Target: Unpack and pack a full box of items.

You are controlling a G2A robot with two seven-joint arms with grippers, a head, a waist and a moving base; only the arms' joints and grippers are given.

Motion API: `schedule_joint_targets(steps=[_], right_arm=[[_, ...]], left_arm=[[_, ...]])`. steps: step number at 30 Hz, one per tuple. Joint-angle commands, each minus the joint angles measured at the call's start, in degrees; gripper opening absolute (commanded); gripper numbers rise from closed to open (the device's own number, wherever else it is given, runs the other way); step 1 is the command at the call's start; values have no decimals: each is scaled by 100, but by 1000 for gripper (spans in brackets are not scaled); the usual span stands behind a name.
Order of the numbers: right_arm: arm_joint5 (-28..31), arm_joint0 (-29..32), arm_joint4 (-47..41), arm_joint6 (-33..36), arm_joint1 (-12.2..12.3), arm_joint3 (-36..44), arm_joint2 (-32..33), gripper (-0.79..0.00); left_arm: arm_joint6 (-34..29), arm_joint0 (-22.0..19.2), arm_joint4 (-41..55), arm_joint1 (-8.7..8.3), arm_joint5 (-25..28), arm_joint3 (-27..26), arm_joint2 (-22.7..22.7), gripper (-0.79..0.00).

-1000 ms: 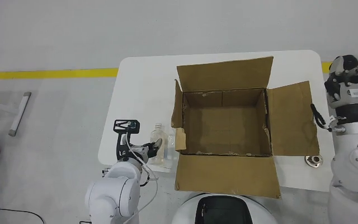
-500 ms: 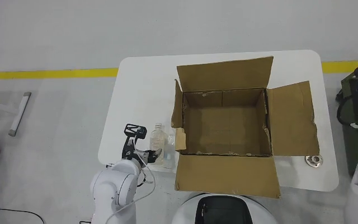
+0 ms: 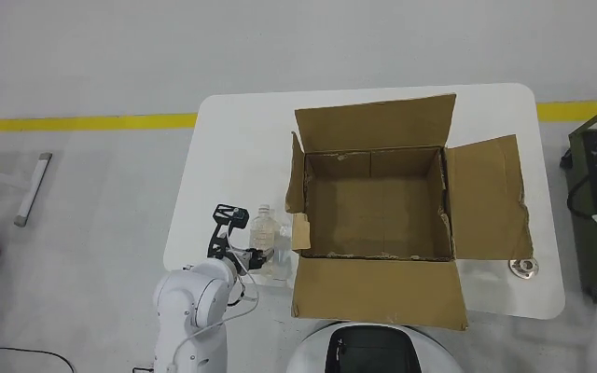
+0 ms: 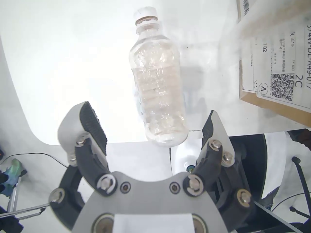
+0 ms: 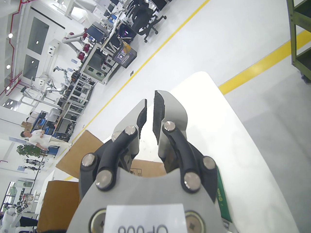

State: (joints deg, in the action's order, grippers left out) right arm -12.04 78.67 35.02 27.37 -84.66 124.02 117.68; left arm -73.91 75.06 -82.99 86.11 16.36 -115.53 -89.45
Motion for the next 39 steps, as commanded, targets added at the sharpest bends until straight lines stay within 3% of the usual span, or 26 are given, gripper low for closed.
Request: schedule_joint_targets(steps=[1, 8, 14, 24, 26, 30, 31, 33, 34, 35, 36, 39], right_arm=[[7, 24, 56, 29, 18, 10, -73, -693], [-46, 33, -14, 37, 73, -28, -129, -653], [60, 187, 78, 29, 120, 12, -202, -603], [92, 343, 132, -58, 186, 75, -295, -597], [84, 358, 137, -70, 198, 84, -319, -603], [12, 385, 128, -89, 221, 83, -340, -643], [-2, 389, 126, -96, 227, 81, -338, -646], [-27, 396, 119, -108, 240, 84, -337, -665], [-40, 400, 117, -115, 246, 85, -337, -668], [-58, 401, 108, -127, 251, 87, -339, -668], [-70, 404, 100, -136, 256, 91, -344, -674], [-111, 412, 88, -145, 273, 102, -365, -674]], left_arm=[[0, 0, 0, 0, 0, 0, 0, 0], [245, -100, 520, -28, -215, 524, -60, 0], [434, -351, 405, -99, -219, 1156, -161, 0], [456, -566, 706, -176, -329, 1479, -149, 0], [444, -557, 704, -190, -313, 1470, -86, -185], [437, -515, 693, -220, -310, 1479, 4, -277], [442, -506, 696, -227, -319, 1472, 17, -391], [430, -490, 706, -243, -319, 1433, 43, -483], [421, -479, 705, -252, -312, 1403, 53, -570], [412, -467, 710, -261, -312, 1364, 57, -730], [398, -446, 719, -269, -319, 1325, 60, -785], [389, -385, 701, -297, -310, 1200, 69, -785]])
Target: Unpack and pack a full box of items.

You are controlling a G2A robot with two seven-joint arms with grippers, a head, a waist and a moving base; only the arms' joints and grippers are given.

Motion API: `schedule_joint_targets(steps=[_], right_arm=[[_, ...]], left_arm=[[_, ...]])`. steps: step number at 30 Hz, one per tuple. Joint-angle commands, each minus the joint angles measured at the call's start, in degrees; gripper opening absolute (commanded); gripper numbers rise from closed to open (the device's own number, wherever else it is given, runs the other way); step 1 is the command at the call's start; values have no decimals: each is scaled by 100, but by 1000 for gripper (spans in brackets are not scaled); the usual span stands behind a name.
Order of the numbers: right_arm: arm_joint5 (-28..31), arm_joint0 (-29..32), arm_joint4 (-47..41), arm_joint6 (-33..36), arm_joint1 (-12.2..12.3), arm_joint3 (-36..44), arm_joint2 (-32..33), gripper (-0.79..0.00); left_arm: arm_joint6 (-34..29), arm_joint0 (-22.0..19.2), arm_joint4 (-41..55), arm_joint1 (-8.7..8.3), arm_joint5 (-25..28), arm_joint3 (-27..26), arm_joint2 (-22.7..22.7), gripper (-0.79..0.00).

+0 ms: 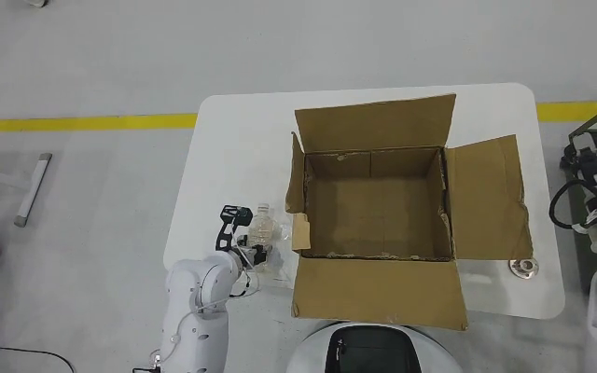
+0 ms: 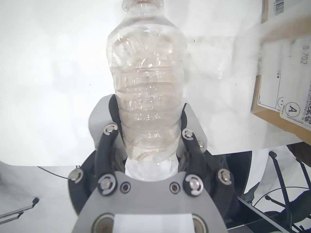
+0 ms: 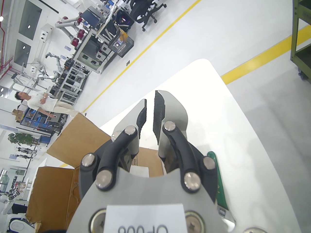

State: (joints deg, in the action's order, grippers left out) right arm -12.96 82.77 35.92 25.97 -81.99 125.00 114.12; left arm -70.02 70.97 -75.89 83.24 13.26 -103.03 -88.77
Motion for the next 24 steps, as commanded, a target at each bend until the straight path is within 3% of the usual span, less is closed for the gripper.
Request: schedule_joint_targets(steps=[1, 10, 17, 24], right_arm=[[-27, 3, -7, -9, 11, 16, -24, -680], [-120, 25, 9, -57, 60, 25, -93, -680], [-207, 40, 39, -112, 92, 40, -209, -671], [-295, 99, 119, -186, 122, 49, -269, -656]], left_arm=[[5, 40, -3, -20, -8, -126, -6, -785], [-375, -90, 632, -94, -323, -1418, -331, -785], [-746, -687, 1221, -158, -642, -2280, -530, -785], [-1105, -1390, 1730, -210, -936, -2788, -299, -785]])
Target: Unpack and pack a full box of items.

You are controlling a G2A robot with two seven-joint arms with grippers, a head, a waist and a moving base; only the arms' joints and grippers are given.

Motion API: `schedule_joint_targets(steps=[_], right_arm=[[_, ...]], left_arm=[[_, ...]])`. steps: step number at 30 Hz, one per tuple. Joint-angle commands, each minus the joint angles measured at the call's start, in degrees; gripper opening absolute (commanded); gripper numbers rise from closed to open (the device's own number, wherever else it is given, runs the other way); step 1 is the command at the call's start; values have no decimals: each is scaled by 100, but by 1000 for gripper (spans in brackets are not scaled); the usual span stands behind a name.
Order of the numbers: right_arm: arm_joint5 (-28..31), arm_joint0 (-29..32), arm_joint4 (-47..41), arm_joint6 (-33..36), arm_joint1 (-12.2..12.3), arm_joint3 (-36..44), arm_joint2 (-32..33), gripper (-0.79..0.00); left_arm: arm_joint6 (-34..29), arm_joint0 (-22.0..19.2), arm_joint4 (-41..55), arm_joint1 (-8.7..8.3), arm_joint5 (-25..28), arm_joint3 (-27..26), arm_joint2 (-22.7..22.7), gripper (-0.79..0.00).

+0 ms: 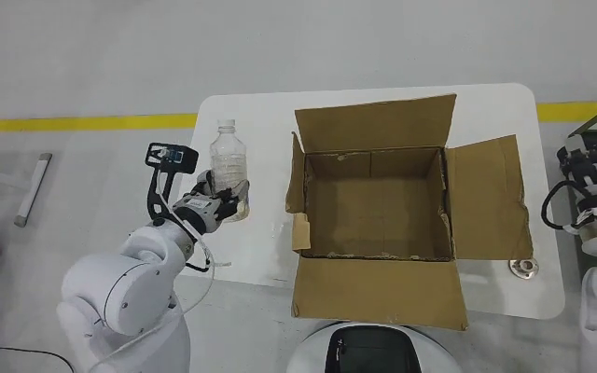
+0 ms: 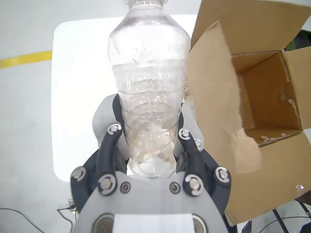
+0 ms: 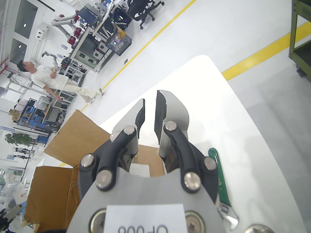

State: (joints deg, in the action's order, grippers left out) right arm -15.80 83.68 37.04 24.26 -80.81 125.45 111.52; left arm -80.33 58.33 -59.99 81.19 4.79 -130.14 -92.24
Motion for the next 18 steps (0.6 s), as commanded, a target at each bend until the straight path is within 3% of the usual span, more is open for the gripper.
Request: schedule_joint_targets(steps=[1, 9, 14, 18], right_arm=[[-24, 20, 24, -31, 8, 7, -14, -659], [-65, 128, 103, -121, 36, 47, -81, -656], [-99, 183, 53, -206, 46, 83, -125, -622], [-103, 233, 18, -246, 54, 115, -158, -637]], left_arm=[[-120, -237, 261, -10, -138, -156, 104, -785], [-4, -725, 1478, 10, -1157, -417, 616, -785], [83, -742, 1925, 18, -1551, -159, 1188, -785], [94, -743, 1940, 18, -1575, -149, 1221, -785]])
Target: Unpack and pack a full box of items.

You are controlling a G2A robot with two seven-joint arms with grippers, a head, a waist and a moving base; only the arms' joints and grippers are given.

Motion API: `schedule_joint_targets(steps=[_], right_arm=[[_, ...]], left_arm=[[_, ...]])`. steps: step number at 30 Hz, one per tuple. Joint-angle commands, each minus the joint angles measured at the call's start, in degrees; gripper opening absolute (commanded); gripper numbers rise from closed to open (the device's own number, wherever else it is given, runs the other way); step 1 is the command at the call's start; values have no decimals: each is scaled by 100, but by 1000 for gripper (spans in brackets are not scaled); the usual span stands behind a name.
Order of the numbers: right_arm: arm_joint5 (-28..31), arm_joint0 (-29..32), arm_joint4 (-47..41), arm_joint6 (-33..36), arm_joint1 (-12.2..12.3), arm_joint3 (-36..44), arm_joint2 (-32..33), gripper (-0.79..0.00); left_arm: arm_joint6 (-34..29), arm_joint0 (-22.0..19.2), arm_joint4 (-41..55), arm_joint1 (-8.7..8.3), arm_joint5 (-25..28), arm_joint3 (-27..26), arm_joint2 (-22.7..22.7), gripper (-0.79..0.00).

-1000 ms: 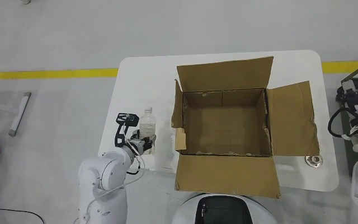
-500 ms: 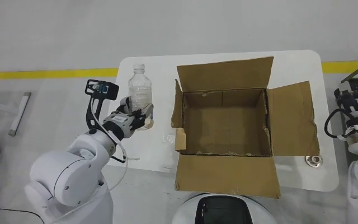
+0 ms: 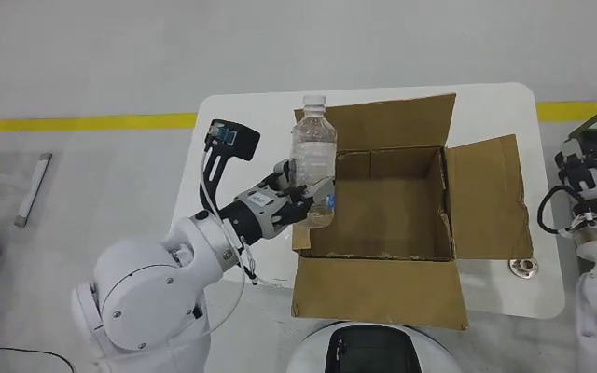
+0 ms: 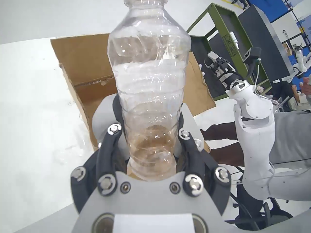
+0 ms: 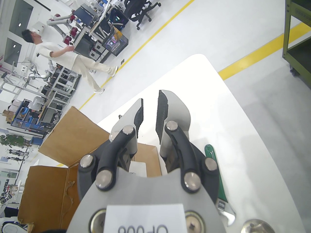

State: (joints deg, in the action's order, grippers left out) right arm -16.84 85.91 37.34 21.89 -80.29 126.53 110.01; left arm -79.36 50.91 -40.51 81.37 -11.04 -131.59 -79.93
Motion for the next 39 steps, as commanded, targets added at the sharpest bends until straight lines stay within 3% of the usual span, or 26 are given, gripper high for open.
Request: schedule_joint_targets(steps=[1, 10, 13, 17, 20, 26, 39], right_arm=[[0, 22, -18, -20, 5, 13, -11, -640], [11, 144, -89, -79, 27, 37, -40, -646], [31, 159, -49, -57, 41, 47, -45, -640], [49, 169, 3, -56, 59, 47, -56, -653], [40, 177, 1, -66, 68, 61, -56, -650], [9, 281, -44, -162, 79, 118, 13, -659], [39, 388, -156, -242, 110, 139, 117, -674]], left_arm=[[-2, -1, -8, 0, 7, -5, -10, -785], [-2, -1, -8, 0, 7, -5, -10, -785], [317, 145, 121, -1, 43, 47, 111, -785], [595, 23, 224, 25, -31, 307, 767, -785], [664, -218, 138, 66, -179, 779, 1426, -785], [766, -459, -605, 125, -612, 1505, 2364, -785], [716, -131, -1151, 76, -970, 1996, 2524, -785]])
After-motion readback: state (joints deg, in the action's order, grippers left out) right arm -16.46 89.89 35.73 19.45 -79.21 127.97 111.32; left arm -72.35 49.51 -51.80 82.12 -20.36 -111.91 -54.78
